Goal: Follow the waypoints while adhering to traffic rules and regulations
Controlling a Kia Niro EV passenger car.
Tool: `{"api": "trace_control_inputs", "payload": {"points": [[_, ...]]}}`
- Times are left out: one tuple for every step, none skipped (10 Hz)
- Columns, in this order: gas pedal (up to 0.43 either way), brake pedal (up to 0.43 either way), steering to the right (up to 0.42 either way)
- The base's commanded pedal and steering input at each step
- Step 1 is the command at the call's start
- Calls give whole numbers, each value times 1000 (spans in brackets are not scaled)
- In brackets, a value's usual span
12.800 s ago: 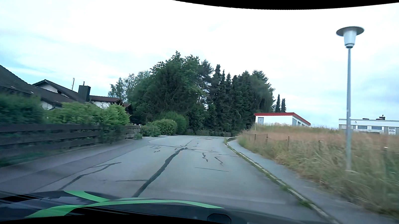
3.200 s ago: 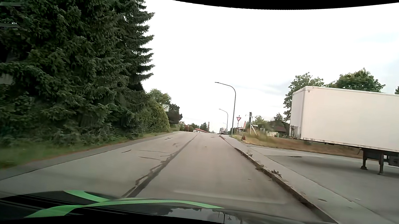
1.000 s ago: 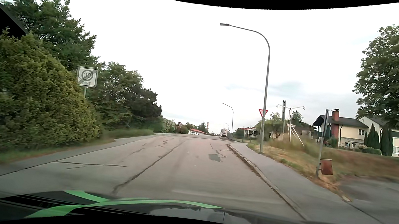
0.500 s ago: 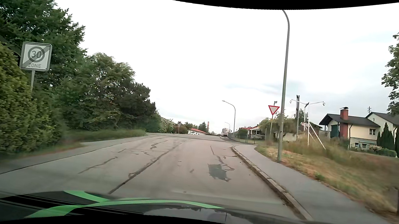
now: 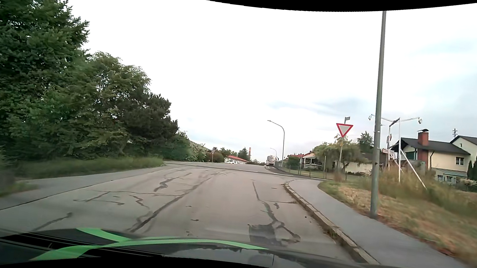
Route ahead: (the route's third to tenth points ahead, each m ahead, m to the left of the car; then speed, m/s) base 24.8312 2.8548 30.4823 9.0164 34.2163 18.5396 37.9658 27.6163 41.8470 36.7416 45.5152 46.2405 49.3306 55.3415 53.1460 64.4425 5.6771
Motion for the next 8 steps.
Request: {"api": "trace_control_inputs", "payload": {"points": [[110, 0, -7], [110, 0, -7], [118, 0, -7], [118, 0, -4], [130, 0, -1], [130, 0, -1], [130, 0, -1], [118, 0, 1]]}}
